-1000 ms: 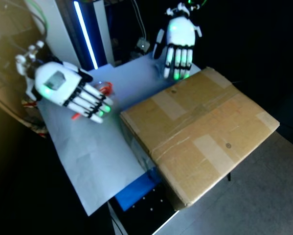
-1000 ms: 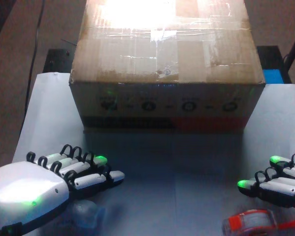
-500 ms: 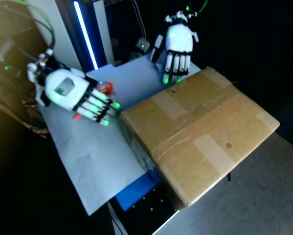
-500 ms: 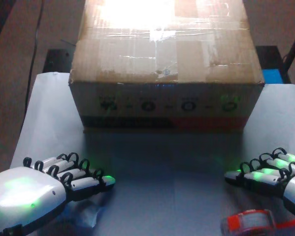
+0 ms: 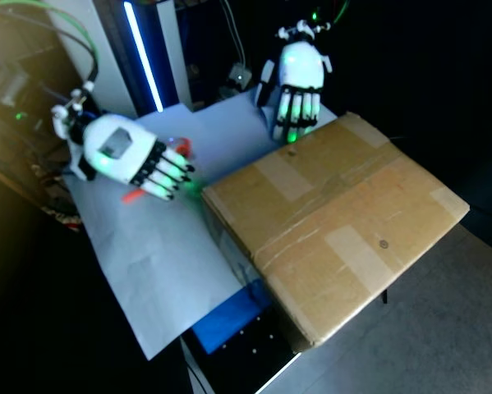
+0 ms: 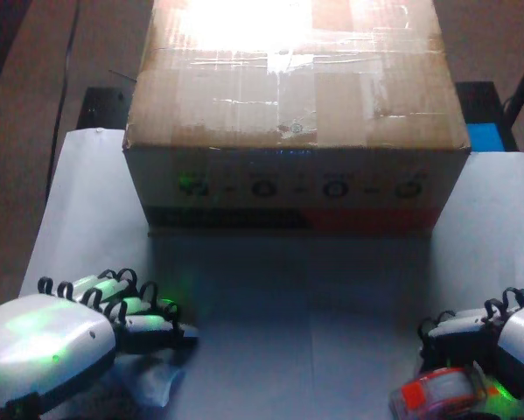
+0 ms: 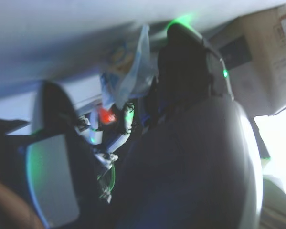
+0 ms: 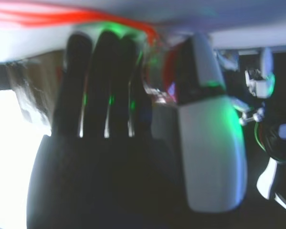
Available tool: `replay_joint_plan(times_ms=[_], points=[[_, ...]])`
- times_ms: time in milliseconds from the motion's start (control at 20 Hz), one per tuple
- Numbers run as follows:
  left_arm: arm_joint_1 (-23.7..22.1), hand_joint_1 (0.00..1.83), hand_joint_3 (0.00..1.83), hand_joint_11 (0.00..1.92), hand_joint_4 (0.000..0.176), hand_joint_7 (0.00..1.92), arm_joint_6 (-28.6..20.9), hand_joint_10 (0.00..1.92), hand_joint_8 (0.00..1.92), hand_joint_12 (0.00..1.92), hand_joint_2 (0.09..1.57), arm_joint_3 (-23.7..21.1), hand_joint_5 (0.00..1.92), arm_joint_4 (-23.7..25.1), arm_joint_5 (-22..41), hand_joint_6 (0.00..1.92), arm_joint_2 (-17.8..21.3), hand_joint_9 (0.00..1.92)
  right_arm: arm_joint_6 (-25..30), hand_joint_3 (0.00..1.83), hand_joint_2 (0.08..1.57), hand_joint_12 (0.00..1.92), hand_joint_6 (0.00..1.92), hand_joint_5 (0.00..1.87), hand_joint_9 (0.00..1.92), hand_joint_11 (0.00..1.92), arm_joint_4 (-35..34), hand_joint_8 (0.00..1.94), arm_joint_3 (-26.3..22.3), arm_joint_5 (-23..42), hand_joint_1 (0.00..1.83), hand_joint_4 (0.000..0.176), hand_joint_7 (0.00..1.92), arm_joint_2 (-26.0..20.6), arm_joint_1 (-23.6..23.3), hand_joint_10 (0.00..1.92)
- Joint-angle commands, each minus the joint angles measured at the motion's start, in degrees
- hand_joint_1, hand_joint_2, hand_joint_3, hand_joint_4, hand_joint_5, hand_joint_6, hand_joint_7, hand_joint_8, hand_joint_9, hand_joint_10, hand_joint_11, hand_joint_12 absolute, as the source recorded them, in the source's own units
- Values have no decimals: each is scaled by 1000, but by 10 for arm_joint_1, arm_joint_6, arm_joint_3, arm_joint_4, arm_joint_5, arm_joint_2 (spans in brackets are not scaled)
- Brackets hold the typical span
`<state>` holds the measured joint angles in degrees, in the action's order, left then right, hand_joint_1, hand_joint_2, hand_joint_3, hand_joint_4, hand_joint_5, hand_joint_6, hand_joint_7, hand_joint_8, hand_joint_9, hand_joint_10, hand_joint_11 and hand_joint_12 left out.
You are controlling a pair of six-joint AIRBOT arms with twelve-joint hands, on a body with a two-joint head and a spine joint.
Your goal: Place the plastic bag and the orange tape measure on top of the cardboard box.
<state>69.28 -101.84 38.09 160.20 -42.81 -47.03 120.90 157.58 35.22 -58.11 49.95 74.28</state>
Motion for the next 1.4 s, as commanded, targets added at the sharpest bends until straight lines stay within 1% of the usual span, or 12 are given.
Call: replay_joint_plan(times_ms=[0,50,150,300,350,450,600,800,1050,1100,1300,1350], points=[[6,1149,25,536,0,436,9,1368,1014,1645,1174,6,795,-21,20,1024,-10,564,-8,0,1191,1879,822,924,1100,1154,8,1580,1,1,1242,0,802,4,-1,1738],[8,1284,9,631,0,575,9,1483,1391,1632,1226,12,719,-29,15,1192,-18,771,-8,0,1189,1874,813,929,1106,1154,8,1573,1,1,1242,0,806,3,-2,1727],[8,1355,3,915,0,748,9,1393,1333,1475,1196,23,702,-39,7,1148,-32,917,-8,0,1188,1878,826,916,1100,1147,9,1557,1,0,1242,0,820,2,-6,1719],[8,1357,0,837,0,746,9,1374,1317,1477,1192,32,737,-47,-13,1164,-44,908,-8,0,1150,1660,805,952,1107,1103,15,1392,1,-3,1257,0,919,-4,-16,1416],[8,1456,3,786,0,748,9,1277,1267,1683,1176,33,727,-47,-22,1092,-45,898,-8,0,1138,1622,770,980,1104,1089,19,1355,1,-3,1263,0,938,-7,-21,1366],[5,1477,1,761,0,701,9,1320,1325,1753,1192,34,692,-46,-35,1102,-45,848,-8,2,1173,1686,799,933,1056,1064,25,1502,1,-10,1248,0,849,-10,-29,1480],[-11,1350,1,858,0,691,-5,1434,1386,1503,1212,37,703,-30,-50,1168,-43,878,-8,0,1134,1615,761,996,1085,1075,38,1345,-4,-36,1265,0,940,-22,-37,1349],[-22,1351,2,734,0,737,-123,1405,1311,1479,1198,36,741,42,-124,1203,-10,852,-4,0,1166,1661,760,958,1045,1039,71,1495,-31,-89,1251,0,853,-67,-55,1484],[-47,1356,0,679,0,758,-131,1410,1322,1524,1188,20,796,67,-163,1108,22,839,15,0,1146,1673,692,1020,1032,1026,100,1456,-41,-124,1256,0,872,-95,-71,1502],[-53,1357,0,669,0,763,-131,1403,1323,1533,1186,16,802,73,-172,1104,29,839,15,6,1172,1854,760,969,1015,1059,107,1546,-46,-136,1243,0,814,-105,-75,1735],[-79,1457,0,705,0,764,-131,1266,1254,1658,1162,5,861,90,-225,1008,53,856,15,0,1152,1624,914,892,874,842,112,1277,-42,-193,1367,0,853,-128,-79,1389],[-89,1382,1,700,0,780,-131,1312,1255,1502,1162,5,858,95,-230,1045,55,884,15,1,1153,1618,980,853,879,845,112,1248,-41,-206,1368,0,871,-132,-79,1379]])
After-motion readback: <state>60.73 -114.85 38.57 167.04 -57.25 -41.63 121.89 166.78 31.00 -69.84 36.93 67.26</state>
